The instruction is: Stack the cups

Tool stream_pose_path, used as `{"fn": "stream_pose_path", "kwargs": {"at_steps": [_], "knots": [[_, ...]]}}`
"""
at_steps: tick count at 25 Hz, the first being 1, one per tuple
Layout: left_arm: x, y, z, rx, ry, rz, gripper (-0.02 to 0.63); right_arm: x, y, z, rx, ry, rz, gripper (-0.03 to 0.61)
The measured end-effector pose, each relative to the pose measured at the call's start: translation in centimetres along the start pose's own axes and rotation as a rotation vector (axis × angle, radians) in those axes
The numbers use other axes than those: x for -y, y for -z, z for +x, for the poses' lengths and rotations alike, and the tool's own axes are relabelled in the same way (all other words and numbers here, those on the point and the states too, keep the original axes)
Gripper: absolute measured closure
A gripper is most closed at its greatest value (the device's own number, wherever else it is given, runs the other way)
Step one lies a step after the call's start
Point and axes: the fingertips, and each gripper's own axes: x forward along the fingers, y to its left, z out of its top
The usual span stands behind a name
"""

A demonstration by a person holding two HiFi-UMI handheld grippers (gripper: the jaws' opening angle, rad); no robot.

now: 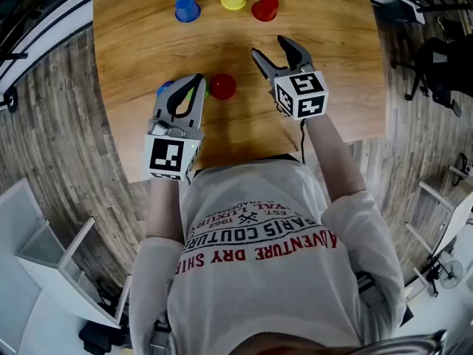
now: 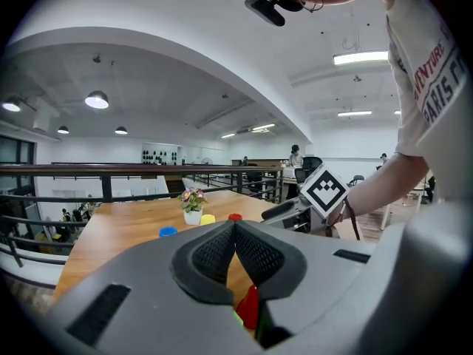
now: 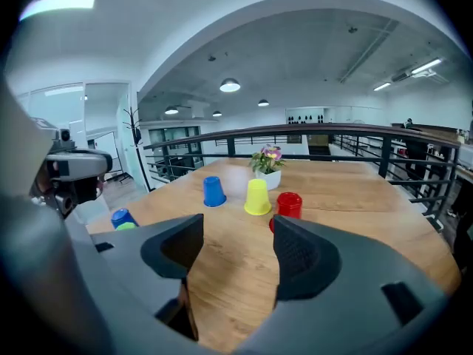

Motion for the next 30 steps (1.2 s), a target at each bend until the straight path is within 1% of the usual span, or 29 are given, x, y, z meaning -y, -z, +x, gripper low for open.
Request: {"fn": "stream_pose_path", "kwargs": {"at_steps": [3, 9, 12, 17, 22, 25, 26, 27, 30], "knots": [[0.0, -0.4, 1.7, -0.016, -0.032, -0.014, 0.598, 2.7, 0.0, 1.4, -0.034, -0.011, -0.009, 0.287], [-0.1, -0.4, 4.5, -0.039, -0.086, -0.04, 0.598, 5.9, -0.6, 4.5, -0.068, -0.045, -0.03, 0.287], [-0.2, -0.1, 5.6, -0.056, -0.11, -0.049, 0.598, 6.8, -0.7, 5.8, -0.072, -0.064, -0.031, 0.287], [-0.2, 0.1, 6.8, -0.051, -0.145, -0.115, 0.598, 8.4, -0.4, 8.1, -0.092, -0.079, -0.027, 0.287], [-0.3, 0.5, 7.2, -0.074, -0.169, -0.116, 0.598, 9.8, -0.6, 10.2, -0.098, -0.064, -0.042, 0.288], [-0.6, 0.9, 7.0, -0.089, -0.18, -0.122, 0.598, 9.9, -0.9, 11.2, -0.101, -0.067, -0.057, 0.29], [-0.7, 0.9, 7.0, -0.087, -0.183, -0.121, 0.598, 9.8, -0.9, 11.5, -0.106, -0.065, -0.061, 0.299], [-0.8, 0.9, 7.0, -0.083, -0.187, -0.119, 0.598, 9.9, -0.8, 11.6, -0.11, -0.059, -0.067, 0.327], [-1.0, 1.1, 7.0, -0.078, -0.188, -0.112, 0.598, 10.0, -0.7, 11.6, -0.12, -0.046, -0.085, 0.336]]}}
